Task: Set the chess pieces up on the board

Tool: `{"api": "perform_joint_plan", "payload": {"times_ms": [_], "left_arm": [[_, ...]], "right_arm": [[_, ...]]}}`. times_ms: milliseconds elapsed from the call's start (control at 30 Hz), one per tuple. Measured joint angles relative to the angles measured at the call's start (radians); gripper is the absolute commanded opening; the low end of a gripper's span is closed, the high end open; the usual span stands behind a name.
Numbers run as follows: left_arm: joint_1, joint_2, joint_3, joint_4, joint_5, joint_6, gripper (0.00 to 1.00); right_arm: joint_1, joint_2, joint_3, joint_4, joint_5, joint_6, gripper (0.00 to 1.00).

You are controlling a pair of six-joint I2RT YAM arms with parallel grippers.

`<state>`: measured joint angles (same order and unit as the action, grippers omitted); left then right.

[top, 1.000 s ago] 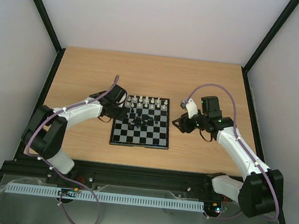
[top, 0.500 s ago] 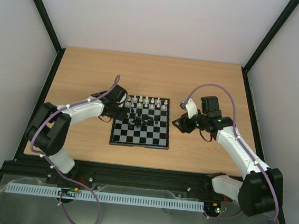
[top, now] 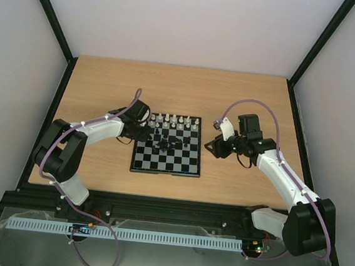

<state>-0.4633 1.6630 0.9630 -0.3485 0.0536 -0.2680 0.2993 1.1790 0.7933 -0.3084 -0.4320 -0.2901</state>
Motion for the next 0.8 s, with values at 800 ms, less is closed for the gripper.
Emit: {"api": "perform_joint_plan", "payload": {"times_ms": [800], "left_arm": [[-0.116,-0.26,-0.127,-0.19,-0.029,-0.123,0.05]], "right_arm": [[0.0,0.0,0.0,-0.001,0.0,-0.004,0.63]]}}
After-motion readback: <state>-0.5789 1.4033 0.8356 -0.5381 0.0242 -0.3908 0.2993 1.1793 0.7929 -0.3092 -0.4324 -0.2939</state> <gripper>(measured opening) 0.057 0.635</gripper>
